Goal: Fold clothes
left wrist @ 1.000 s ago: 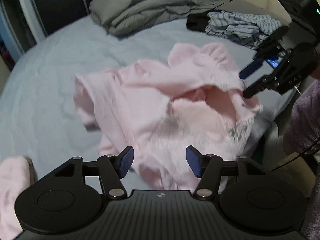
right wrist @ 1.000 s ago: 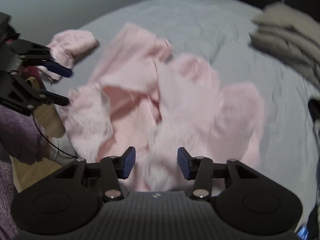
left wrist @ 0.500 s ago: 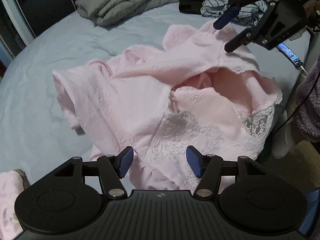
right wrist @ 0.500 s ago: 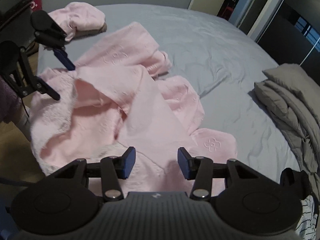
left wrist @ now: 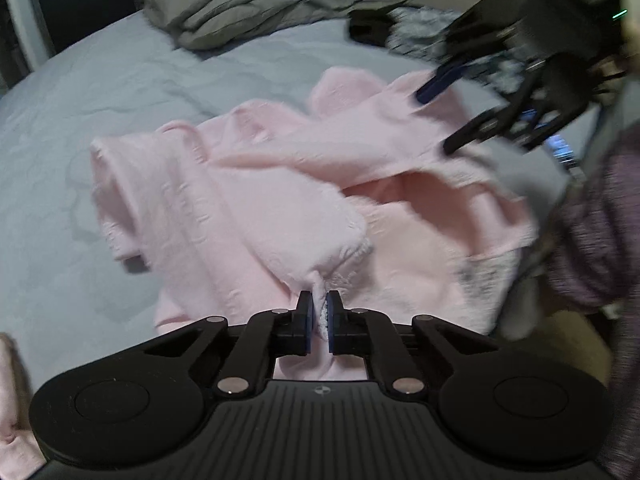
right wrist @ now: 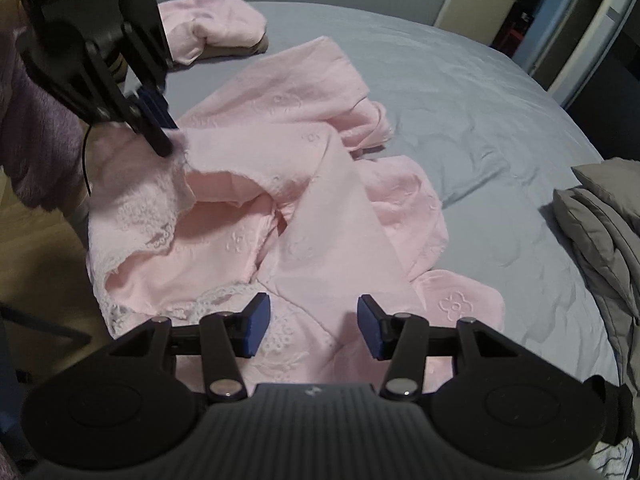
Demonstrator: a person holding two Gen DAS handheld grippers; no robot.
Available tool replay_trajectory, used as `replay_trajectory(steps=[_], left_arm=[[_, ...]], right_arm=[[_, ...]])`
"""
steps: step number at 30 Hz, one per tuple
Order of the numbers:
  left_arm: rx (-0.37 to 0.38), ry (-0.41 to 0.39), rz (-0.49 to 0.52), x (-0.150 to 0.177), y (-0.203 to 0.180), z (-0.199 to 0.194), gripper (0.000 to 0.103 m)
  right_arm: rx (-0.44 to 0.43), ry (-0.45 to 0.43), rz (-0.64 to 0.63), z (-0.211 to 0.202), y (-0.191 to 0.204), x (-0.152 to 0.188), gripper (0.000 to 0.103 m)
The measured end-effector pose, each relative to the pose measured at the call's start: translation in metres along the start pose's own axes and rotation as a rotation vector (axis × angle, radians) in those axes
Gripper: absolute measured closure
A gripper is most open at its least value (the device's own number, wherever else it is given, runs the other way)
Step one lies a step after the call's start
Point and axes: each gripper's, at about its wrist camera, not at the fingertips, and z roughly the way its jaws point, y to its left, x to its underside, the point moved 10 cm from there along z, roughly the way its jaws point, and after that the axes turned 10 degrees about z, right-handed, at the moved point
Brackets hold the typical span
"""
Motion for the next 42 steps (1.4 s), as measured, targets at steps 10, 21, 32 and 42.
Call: replay_trajectory(steps=[10, 21, 32, 42], left_arm=[[-0.013, -0.148, -0.092, -0.008, 0.01, -0.053, 0.099], [-0.155, -0.102, -0.184, 0.012, 0.048, -0.06, 0.1], [-0.26, -0.152, -0.255, 0.005, 0.073, -0.078, 0.1], [-0.175, 0.028, -0.034, -0.005, 0.022, -0.002, 0.1]], right_arm=[[-0.019, 0.13, -0.136, 0.029, 0.025, 0.022, 0.049], [-0.035, 0.099, -0.058, 0.018, 0.028, 0.027, 0.091], [0.048, -0.112, 0.342, -0.033, -0.04, -0.009, 0.093], [0.085, 0.012, 0.35, -0.022, -0.049, 0.023, 0.089]])
